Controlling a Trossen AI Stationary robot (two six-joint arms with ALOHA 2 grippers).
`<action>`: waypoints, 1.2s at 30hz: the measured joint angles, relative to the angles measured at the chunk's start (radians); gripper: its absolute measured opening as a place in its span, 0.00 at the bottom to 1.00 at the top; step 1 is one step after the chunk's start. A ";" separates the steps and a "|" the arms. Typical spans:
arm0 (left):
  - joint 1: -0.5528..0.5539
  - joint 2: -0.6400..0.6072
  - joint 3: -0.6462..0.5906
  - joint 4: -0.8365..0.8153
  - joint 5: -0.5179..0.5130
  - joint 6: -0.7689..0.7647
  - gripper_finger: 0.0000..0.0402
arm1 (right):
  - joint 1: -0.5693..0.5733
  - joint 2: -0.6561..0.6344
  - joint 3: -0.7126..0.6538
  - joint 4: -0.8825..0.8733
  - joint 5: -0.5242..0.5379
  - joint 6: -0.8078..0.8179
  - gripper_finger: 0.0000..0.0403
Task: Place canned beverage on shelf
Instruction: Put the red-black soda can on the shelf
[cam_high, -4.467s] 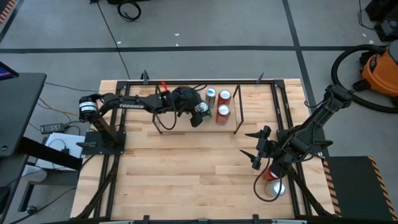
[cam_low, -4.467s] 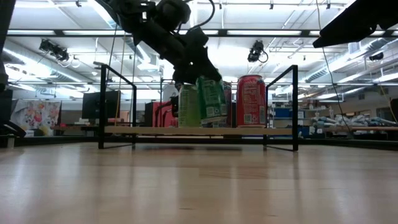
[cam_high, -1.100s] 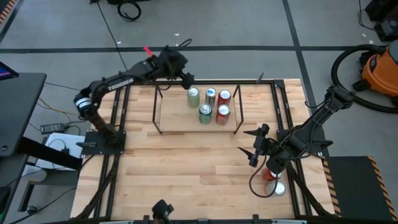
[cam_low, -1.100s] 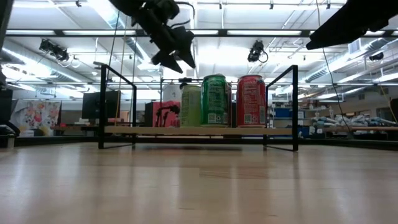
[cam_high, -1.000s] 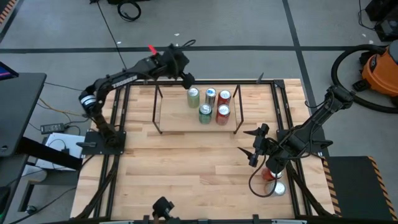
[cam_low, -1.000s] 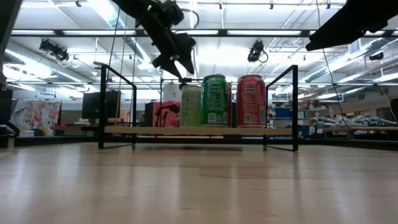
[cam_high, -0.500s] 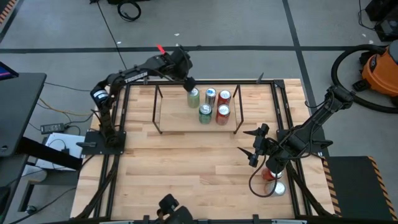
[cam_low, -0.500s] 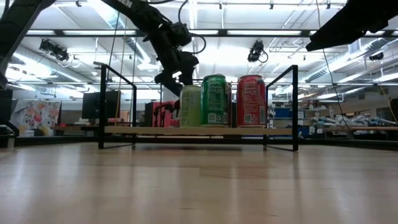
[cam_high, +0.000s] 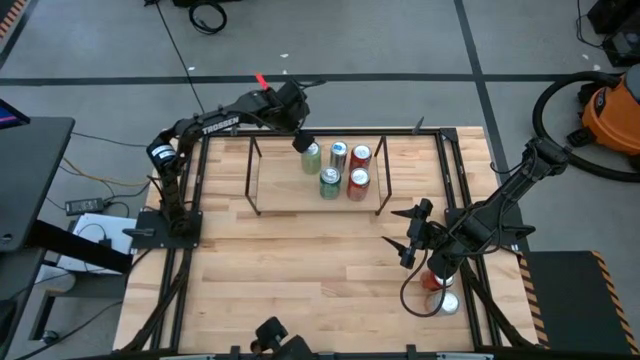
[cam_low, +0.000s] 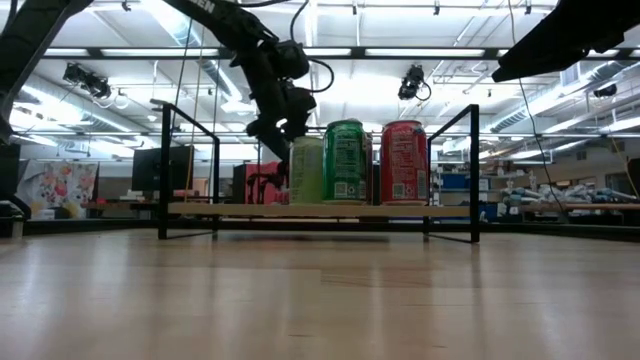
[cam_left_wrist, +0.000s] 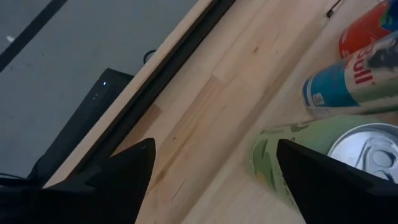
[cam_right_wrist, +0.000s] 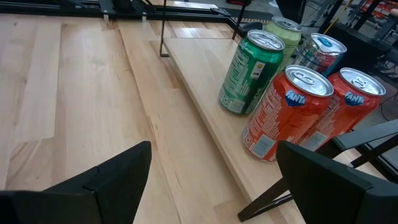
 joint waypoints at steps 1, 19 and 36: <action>-0.004 0.000 0.000 0.000 -0.002 0.001 0.87 | 0.000 0.000 0.000 0.000 0.000 0.000 0.88; -0.022 -0.005 -0.001 -0.035 -0.110 0.027 0.87 | 0.000 0.000 0.000 0.001 -0.007 0.004 0.88; -0.258 -0.180 -0.001 0.187 -0.120 0.246 0.87 | 0.005 0.000 0.000 -0.007 -0.008 0.005 0.88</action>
